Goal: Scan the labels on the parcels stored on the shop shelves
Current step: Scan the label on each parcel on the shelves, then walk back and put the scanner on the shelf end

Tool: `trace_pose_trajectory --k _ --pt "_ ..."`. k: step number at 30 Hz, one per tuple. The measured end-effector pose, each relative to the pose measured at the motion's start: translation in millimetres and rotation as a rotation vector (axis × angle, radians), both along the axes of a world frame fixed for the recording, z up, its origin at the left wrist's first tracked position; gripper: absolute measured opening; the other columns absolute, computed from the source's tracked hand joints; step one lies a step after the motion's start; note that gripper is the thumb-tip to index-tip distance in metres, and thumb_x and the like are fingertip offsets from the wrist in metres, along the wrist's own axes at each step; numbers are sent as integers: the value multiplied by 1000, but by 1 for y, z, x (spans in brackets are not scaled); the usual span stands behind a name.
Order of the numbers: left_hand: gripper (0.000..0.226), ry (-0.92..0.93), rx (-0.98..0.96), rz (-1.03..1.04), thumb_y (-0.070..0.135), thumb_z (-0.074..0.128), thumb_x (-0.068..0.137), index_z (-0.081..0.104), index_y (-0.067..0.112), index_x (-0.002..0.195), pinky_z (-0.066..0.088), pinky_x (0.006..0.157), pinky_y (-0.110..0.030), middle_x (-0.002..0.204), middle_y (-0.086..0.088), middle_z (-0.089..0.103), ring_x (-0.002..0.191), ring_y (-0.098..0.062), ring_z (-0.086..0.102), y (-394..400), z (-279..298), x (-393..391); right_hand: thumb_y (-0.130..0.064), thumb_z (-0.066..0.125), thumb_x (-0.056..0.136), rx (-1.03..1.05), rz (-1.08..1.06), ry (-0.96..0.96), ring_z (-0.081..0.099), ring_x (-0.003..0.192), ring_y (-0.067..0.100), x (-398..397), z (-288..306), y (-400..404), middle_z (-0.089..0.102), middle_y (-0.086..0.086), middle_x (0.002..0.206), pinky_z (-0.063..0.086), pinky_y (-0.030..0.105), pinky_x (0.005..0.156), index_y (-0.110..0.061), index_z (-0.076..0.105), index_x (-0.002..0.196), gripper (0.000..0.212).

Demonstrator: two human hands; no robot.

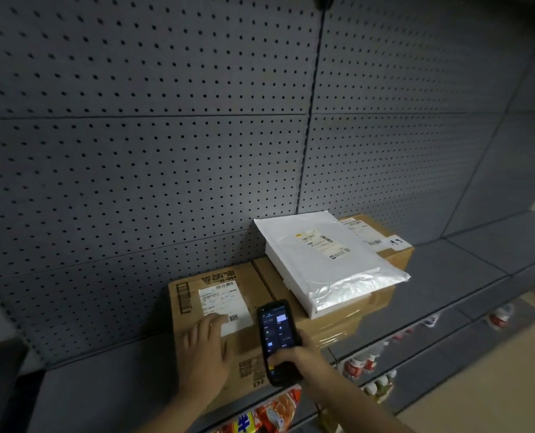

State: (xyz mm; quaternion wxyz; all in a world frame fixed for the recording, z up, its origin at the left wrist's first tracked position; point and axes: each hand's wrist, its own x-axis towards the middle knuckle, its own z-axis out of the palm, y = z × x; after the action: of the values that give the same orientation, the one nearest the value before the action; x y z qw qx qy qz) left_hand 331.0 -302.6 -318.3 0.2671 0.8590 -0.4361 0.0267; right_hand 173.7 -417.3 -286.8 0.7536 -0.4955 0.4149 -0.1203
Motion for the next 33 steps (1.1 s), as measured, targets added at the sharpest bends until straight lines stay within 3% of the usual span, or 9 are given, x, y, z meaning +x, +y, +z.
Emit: trace_pose_trajectory --k 3,6,10,14,18,23,26,28,33 --pt "47 -1 32 -156 36 49 94 37 33 140 25 114 -26 144 18 35 135 -4 32 -18 11 -26 16 67 66 16 -41 -50 65 104 37 -26 4 0 67 20 115 57 40 75 -9 53 122 63" --pt "44 -20 28 -290 37 47 95 42 30 138 28 112 -26 143 14 43 133 -6 37 -38 12 -51 11 72 57 36 -88 -59 67 103 36 -60 3 -5 69 20 113 56 36 71 -8 54 123 70" --pt "44 -124 18 -454 40 37 92 55 24 128 39 104 -30 128 9 58 119 -11 52 -58 14 -96 3 75 50 13 -123 -59 66 103 38 -122 8 -13 70 20 108 55 45 87 -8 59 119 71" --pt "44 -116 47 -622 32 54 90 51 25 133 33 106 -27 133 9 54 125 -13 47 -79 25 -157 2 73 52 -3 -245 -73 65 102 37 -198 16 -14 68 20 112 57 43 81 -8 56 121 72" --pt "42 -150 24 -740 29 59 86 56 22 128 38 100 -30 127 4 59 120 -18 53 -104 45 -225 2 69 53 -77 -338 -90 68 86 30 -271 33 -7 70 15 94 56 34 66 -3 57 116 64" --pt "32 -150 -28 -869 31 56 87 55 25 119 39 95 -29 117 9 60 113 -15 54 -130 64 -304 0 74 45 -79 -524 -114 67 97 39 -345 40 -5 68 23 105 57 38 71 -1 56 119 76" --pt "35 -173 -33 -939 32 56 88 55 23 121 39 95 -30 118 7 59 113 -16 53 -141 69 -345 1 72 47 -85 -610 -132 68 88 36 -382 40 0 68 24 100 56 36 69 1 57 117 72" --pt "34 -188 -27 -977 31 55 88 54 22 121 37 97 -30 118 6 58 114 -16 52 -147 71 -369 1 72 44 -73 -677 -153 66 92 38 -402 37 1 68 23 98 54 40 78 0 59 113 70" --pt "41 -214 41 -1053 31 55 89 51 22 129 33 105 -30 131 5 54 123 -15 48 -172 67 -409 10 65 60 -40 -809 -222 67 87 38 -438 33 -8 67 23 90 55 38 75 1 60 101 42"
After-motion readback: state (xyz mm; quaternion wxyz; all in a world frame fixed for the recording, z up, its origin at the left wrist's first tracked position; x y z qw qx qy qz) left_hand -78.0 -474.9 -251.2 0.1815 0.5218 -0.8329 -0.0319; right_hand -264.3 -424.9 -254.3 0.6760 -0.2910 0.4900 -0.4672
